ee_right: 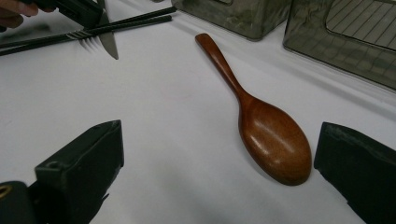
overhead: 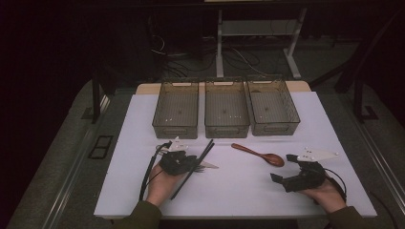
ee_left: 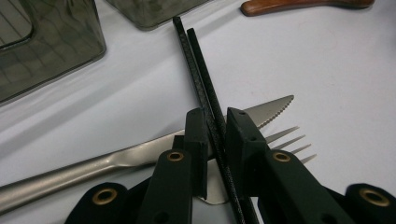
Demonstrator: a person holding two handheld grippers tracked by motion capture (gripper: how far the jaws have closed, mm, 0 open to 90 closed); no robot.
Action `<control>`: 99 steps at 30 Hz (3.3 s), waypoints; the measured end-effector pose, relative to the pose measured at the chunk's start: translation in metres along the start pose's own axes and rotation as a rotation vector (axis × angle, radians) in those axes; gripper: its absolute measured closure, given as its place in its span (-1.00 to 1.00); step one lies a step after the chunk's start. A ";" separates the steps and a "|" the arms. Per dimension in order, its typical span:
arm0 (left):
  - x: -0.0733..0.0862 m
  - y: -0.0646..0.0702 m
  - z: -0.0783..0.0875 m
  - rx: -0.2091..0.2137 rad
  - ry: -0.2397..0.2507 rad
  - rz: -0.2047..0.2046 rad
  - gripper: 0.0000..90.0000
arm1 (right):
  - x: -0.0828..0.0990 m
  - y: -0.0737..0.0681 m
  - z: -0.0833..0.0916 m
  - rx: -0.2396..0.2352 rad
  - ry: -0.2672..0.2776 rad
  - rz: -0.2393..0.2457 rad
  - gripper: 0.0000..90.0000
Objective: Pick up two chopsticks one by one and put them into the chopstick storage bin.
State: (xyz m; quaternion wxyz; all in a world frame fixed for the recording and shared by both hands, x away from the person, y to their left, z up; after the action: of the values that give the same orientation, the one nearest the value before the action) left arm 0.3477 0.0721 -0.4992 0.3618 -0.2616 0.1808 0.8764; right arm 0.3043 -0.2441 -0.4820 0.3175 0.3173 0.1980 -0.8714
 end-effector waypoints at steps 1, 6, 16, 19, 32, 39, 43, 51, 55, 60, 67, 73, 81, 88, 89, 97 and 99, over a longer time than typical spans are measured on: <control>0.000 -0.001 0.000 -0.003 -0.003 0.000 0.72 | 0.000 0.000 0.000 0.000 0.001 0.001 -0.98; 0.001 -0.002 -0.001 -0.013 -0.013 -0.003 0.72 | 0.000 0.000 0.000 0.000 0.001 -0.002 -0.98; 0.003 -0.003 -0.001 -0.041 -0.024 -0.010 0.77 | 0.000 0.001 0.001 0.003 0.004 0.000 -0.98; 0.003 -0.004 0.000 -0.049 -0.028 -0.022 0.82 | 0.000 0.001 0.001 0.003 0.004 0.000 -0.98; 0.005 -0.004 0.001 -0.115 -0.045 -0.059 0.87 | 0.000 0.001 0.001 0.004 0.004 0.001 -0.98; 0.004 -0.004 0.001 -0.122 -0.042 -0.048 0.89 | 0.000 0.001 0.001 0.004 0.004 0.002 -0.98; 0.004 -0.004 0.001 -0.121 -0.042 -0.042 0.89 | 0.000 0.001 0.001 0.003 0.005 0.003 -0.98; 0.002 -0.003 0.005 -0.111 -0.039 -0.037 0.89 | 0.000 0.001 0.001 0.004 0.006 0.002 -0.98; 0.001 -0.004 0.008 -0.096 -0.035 -0.042 0.89 | 0.000 0.001 0.001 0.004 0.006 0.002 -0.98; 0.000 -0.003 0.013 -0.066 -0.026 -0.046 0.89 | 0.000 0.001 0.001 0.000 0.007 0.001 -0.98; -0.001 -0.002 0.024 -0.018 -0.026 -0.073 0.89 | 0.001 0.003 0.003 0.003 0.010 -0.003 -0.97; 0.001 -0.004 0.033 0.017 -0.021 -0.079 0.89 | 0.002 0.004 0.003 0.005 0.010 -0.003 -0.98; -0.002 -0.003 0.046 0.068 0.011 -0.102 0.90 | 0.003 0.004 0.002 0.004 0.008 -0.003 -0.98; -0.007 -0.004 0.054 0.092 0.019 -0.100 0.90 | 0.003 0.004 0.002 0.004 0.009 -0.005 -0.98; -0.008 -0.004 0.055 0.091 0.017 -0.097 0.90 | 0.003 0.004 0.002 0.003 0.009 -0.005 -0.97; -0.013 -0.004 0.056 0.095 0.008 -0.109 0.90 | 0.003 0.004 0.001 0.001 0.006 -0.007 -0.98; -0.016 -0.005 0.057 0.097 0.008 -0.110 0.90 | 0.004 0.004 0.001 0.002 0.003 -0.005 -0.98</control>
State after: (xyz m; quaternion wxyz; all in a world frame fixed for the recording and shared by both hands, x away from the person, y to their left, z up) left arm 0.3422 0.0962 -0.4447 0.4206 -0.2567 0.2097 0.8445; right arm 0.3040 -0.2488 -0.4841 0.3146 0.3185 0.1987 -0.8718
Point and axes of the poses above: each handheld gripper's, and its own axes: z roughly backward along the jaws, x roughly out of its underside, y roughly to its right, the point moved 8 cm from there along -z, roughly forward along the jaws, and after that the axes turned 11 degrees about -y, right-handed, at the moved point
